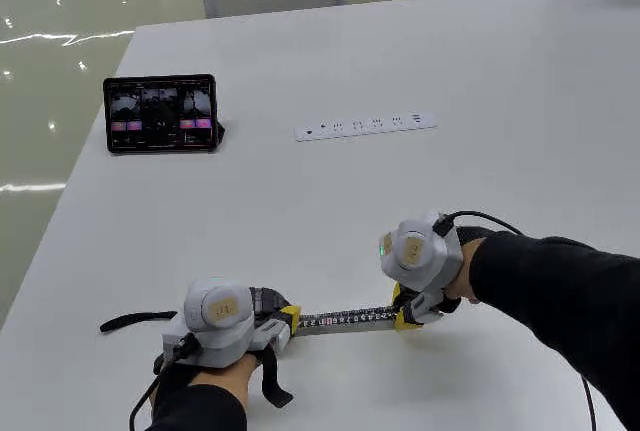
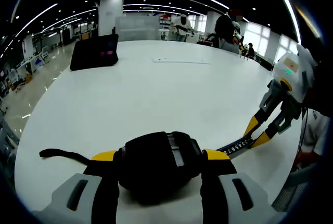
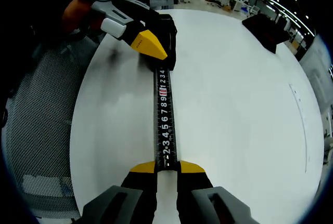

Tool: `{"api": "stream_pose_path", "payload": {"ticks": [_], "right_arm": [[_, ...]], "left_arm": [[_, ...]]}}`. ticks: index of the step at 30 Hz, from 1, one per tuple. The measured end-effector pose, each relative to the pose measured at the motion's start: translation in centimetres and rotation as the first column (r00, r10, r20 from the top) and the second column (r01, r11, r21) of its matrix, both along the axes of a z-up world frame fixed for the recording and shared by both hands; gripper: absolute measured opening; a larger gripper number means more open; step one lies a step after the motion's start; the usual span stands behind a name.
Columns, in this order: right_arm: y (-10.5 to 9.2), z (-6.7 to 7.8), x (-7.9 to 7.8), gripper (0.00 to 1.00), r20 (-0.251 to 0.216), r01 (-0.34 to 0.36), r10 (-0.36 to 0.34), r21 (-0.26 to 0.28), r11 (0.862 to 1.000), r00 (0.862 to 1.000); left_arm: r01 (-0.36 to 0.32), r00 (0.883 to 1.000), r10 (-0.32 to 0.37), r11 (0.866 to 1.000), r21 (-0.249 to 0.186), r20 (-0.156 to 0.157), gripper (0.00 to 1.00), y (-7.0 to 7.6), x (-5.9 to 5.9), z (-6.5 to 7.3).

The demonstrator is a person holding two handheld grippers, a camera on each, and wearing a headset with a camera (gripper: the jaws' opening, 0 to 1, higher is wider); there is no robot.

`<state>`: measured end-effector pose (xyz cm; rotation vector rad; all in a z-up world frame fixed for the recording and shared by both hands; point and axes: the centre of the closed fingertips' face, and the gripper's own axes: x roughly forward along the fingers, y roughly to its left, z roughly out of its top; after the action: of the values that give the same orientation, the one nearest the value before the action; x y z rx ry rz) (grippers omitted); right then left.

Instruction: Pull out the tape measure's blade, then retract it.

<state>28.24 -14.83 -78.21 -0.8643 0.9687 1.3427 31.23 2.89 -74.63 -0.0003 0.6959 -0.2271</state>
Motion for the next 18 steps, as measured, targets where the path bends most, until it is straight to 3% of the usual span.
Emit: {"api": "stream_pose_path", "payload": {"ticks": [18], "right_arm": [[1.04,-0.01,0.13,0.09,-0.011,0.037,-0.036,0.031,0.999,0.999]], "left_arm": [[-0.001,1.000,0.001,1.000,-0.003,-0.002,0.59,0.04,0.01,-0.13]]}}
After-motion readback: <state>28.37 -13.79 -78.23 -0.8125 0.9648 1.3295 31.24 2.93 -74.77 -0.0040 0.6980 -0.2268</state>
